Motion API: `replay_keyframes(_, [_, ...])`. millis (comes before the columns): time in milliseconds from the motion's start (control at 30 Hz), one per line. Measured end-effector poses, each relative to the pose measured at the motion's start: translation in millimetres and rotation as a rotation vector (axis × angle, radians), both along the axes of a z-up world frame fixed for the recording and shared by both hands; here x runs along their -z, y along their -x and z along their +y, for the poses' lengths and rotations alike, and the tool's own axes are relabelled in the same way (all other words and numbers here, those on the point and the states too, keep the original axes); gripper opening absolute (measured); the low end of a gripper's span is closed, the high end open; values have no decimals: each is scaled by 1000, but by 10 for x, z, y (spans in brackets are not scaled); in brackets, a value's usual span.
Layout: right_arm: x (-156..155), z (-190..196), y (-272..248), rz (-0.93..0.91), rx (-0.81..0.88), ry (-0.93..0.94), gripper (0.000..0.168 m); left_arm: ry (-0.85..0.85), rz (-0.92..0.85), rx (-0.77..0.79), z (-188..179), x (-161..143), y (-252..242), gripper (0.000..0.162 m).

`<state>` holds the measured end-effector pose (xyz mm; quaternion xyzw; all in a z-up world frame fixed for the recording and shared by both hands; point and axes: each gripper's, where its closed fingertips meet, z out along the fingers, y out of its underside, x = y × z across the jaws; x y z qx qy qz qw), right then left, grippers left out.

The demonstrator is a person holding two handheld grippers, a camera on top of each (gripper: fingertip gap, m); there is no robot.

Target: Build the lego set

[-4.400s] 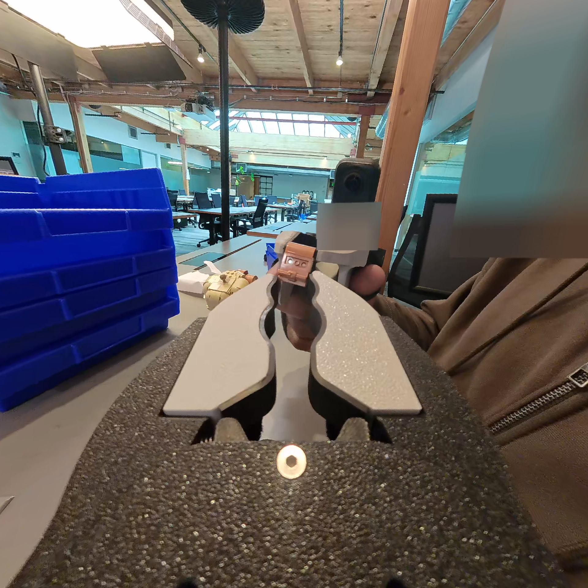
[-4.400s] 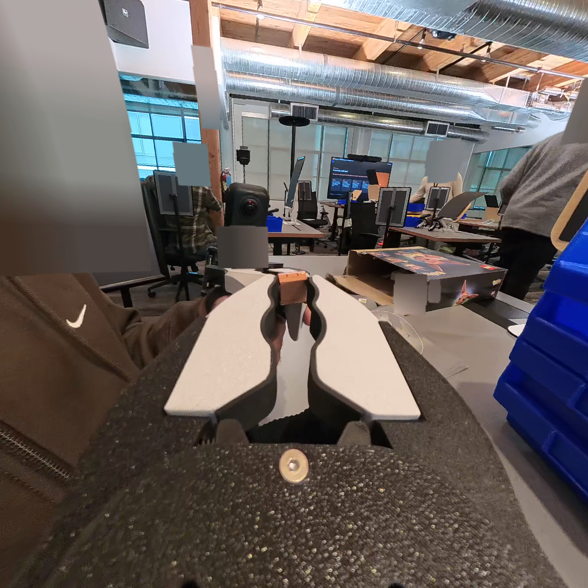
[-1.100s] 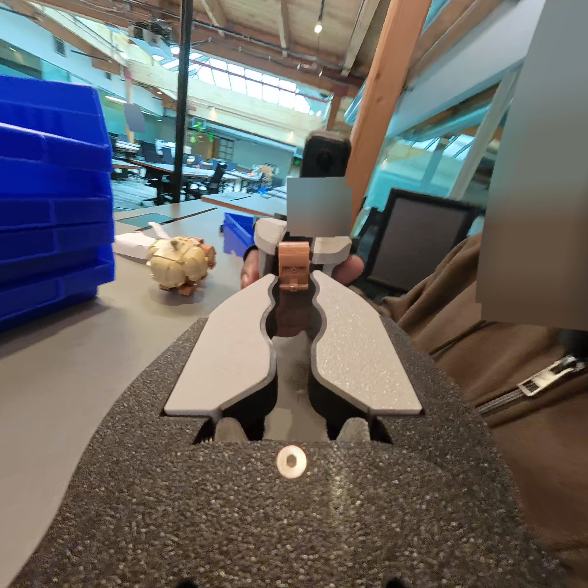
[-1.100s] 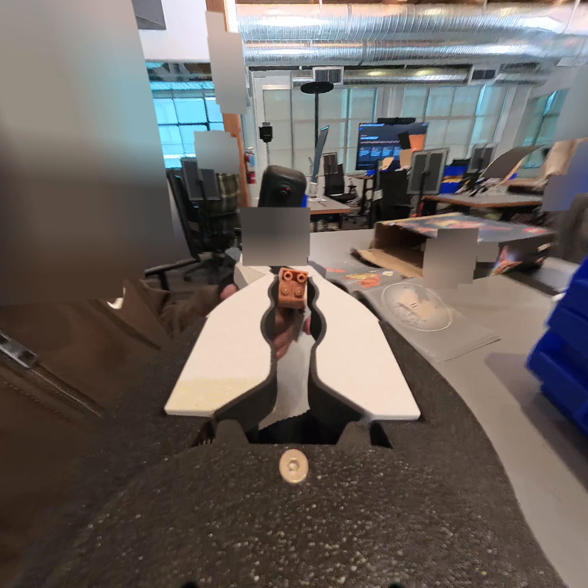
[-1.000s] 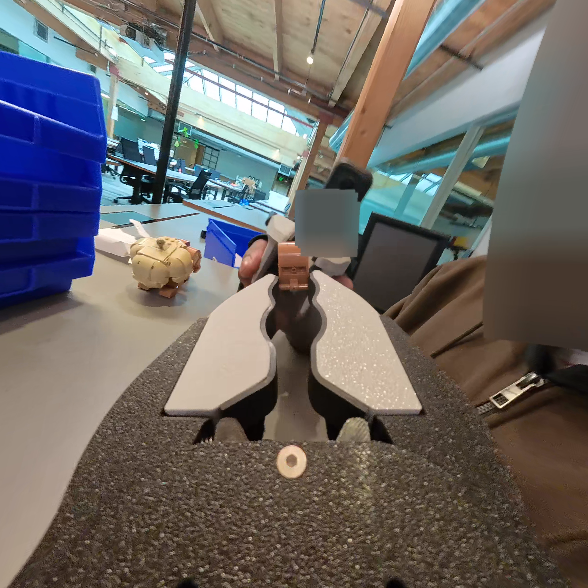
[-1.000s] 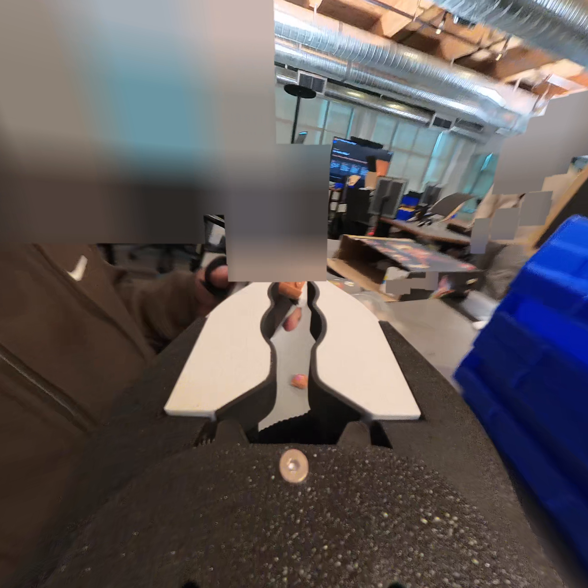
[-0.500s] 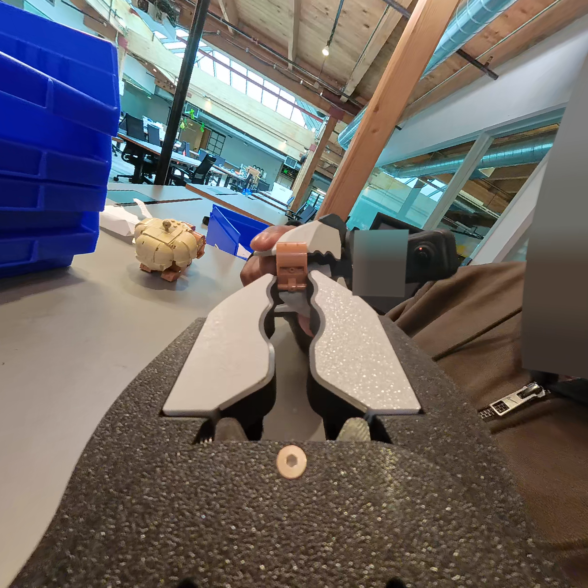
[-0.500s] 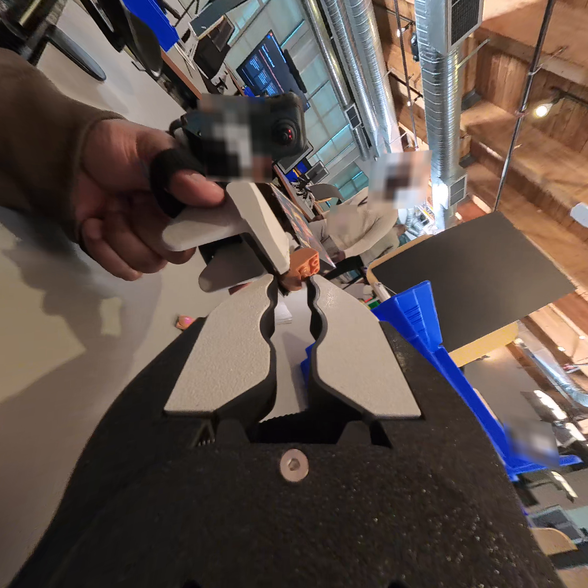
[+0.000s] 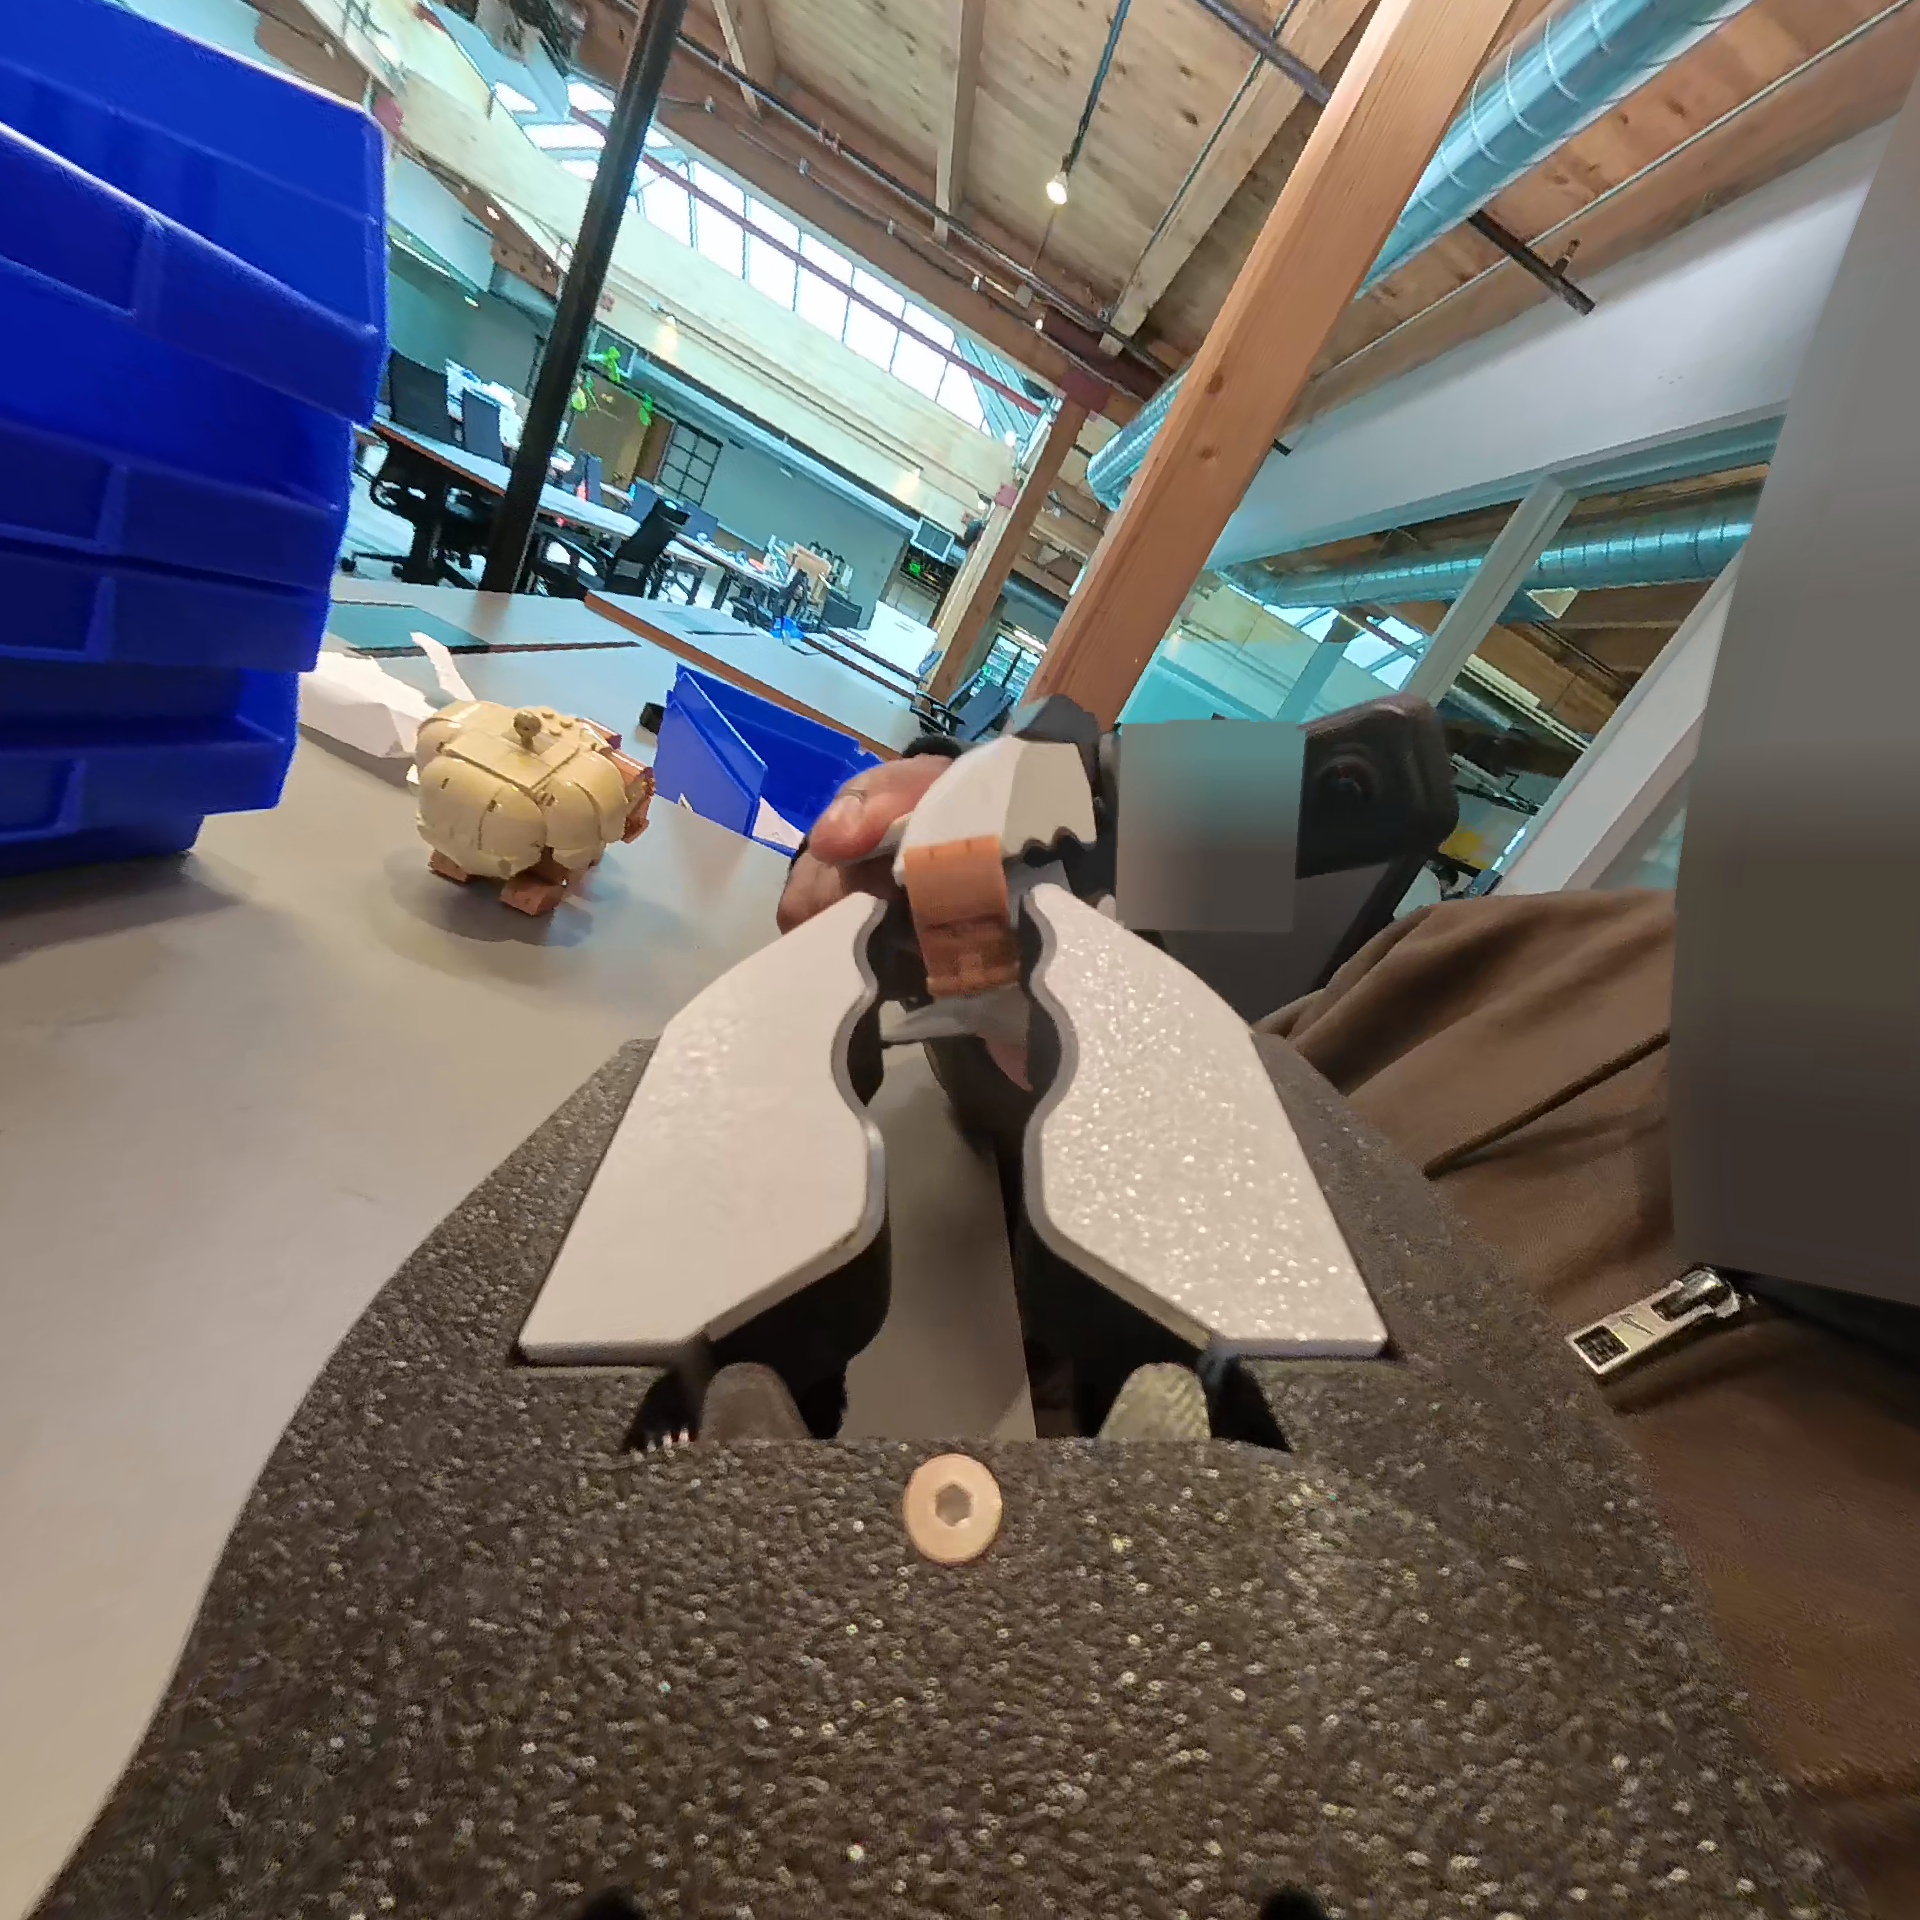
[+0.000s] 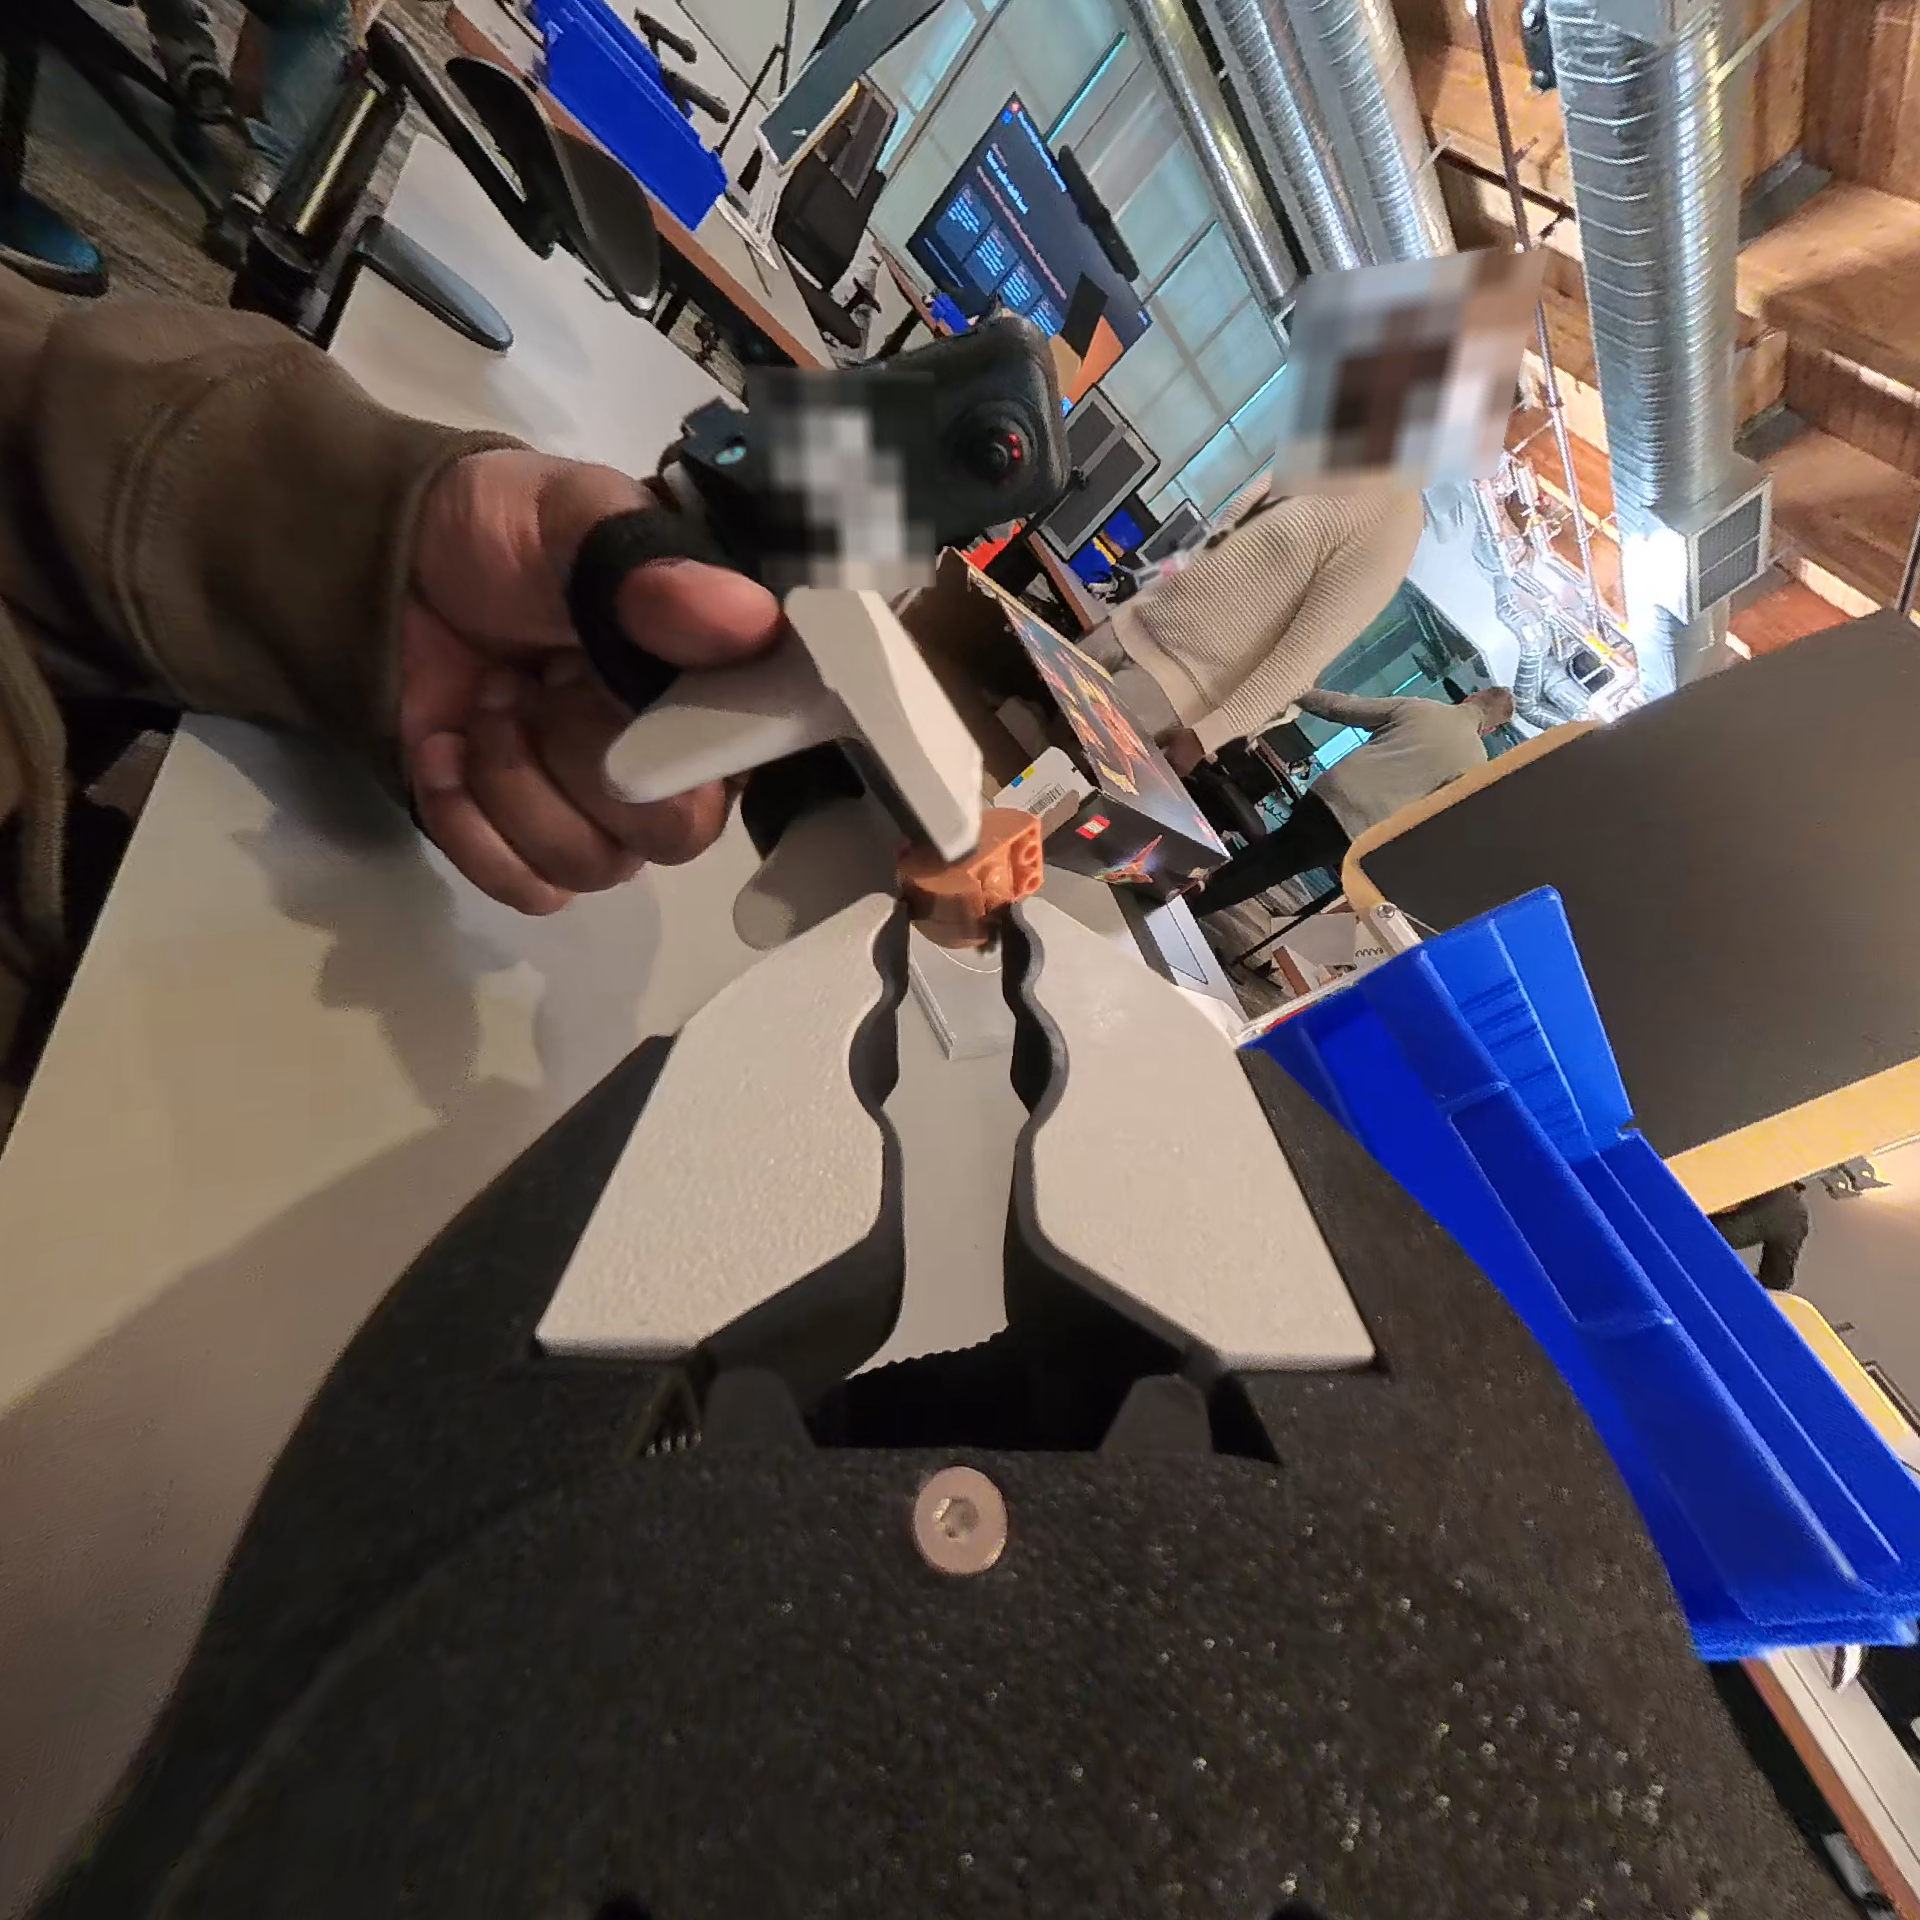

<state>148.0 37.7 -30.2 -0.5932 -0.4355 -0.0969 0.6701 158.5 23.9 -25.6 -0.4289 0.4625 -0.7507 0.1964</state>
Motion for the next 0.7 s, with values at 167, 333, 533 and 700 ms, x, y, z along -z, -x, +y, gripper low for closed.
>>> replay_keyframes(167, [7, -10, 30, -18, -13, -6, 17, 8, -39, -3, 31, -49, 43, 16])
replay_keyframes(333, [-46, -58, 54, 175, -87, 101, 15, -85, -122, -35, -1, -137, 108, 16])
replay_keyframes(533, [-146, -202, 97, 453, -257, 327, 21, -171, -177, -78, -17, -186, 147, 16])
replay_keyframes(700, [-116, -178, 141, 474, -249, 411, 22, -227, -189, -78, -66, -177, 157, 16])
